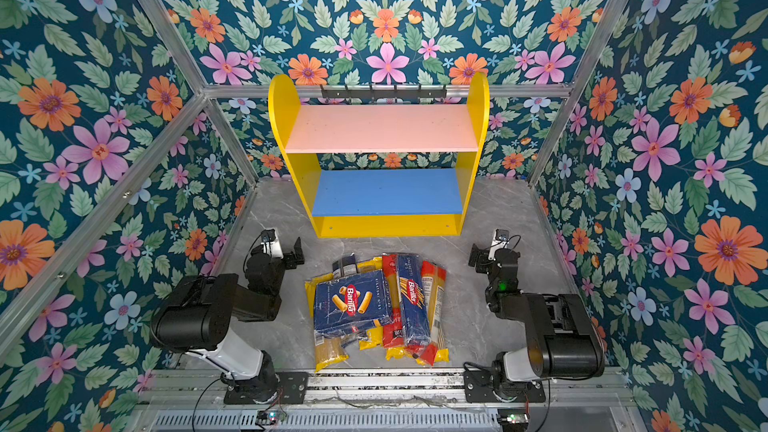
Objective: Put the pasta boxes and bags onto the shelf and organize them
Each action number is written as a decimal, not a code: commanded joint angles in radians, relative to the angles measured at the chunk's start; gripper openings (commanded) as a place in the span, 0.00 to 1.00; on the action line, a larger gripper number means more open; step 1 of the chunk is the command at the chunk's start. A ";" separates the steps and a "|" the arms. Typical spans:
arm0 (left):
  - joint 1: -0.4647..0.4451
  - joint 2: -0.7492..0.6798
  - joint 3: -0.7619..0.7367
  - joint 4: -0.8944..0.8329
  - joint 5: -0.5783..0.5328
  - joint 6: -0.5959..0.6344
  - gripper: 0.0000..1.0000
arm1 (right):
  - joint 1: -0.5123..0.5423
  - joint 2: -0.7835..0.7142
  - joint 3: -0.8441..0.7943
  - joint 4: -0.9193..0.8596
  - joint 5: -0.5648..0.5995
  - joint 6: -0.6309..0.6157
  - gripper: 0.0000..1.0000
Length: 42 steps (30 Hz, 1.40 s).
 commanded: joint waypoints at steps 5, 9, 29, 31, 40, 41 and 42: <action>0.000 -0.002 -0.001 0.019 0.001 0.002 1.00 | 0.000 0.000 0.005 0.032 -0.006 -0.003 0.99; 0.000 -0.002 -0.002 0.019 0.000 0.002 1.00 | 0.000 0.000 0.005 0.032 -0.006 -0.003 0.99; 0.000 -0.002 0.004 0.014 -0.004 0.000 1.00 | 0.001 0.000 0.006 0.032 -0.006 -0.003 0.99; 0.000 -0.002 0.002 0.015 -0.005 0.001 0.99 | 0.000 0.000 0.005 0.032 -0.006 -0.003 0.99; -0.012 -0.214 0.159 -0.416 -0.143 -0.069 0.89 | 0.048 -0.071 0.016 -0.027 0.121 -0.016 0.99; -0.014 -0.236 0.159 -0.434 -0.145 -0.093 0.90 | 0.072 -0.097 0.045 -0.104 0.174 -0.022 0.98; -0.021 -0.264 0.160 -0.462 -0.147 -0.113 0.90 | 0.098 -0.128 0.093 -0.226 0.218 -0.031 0.95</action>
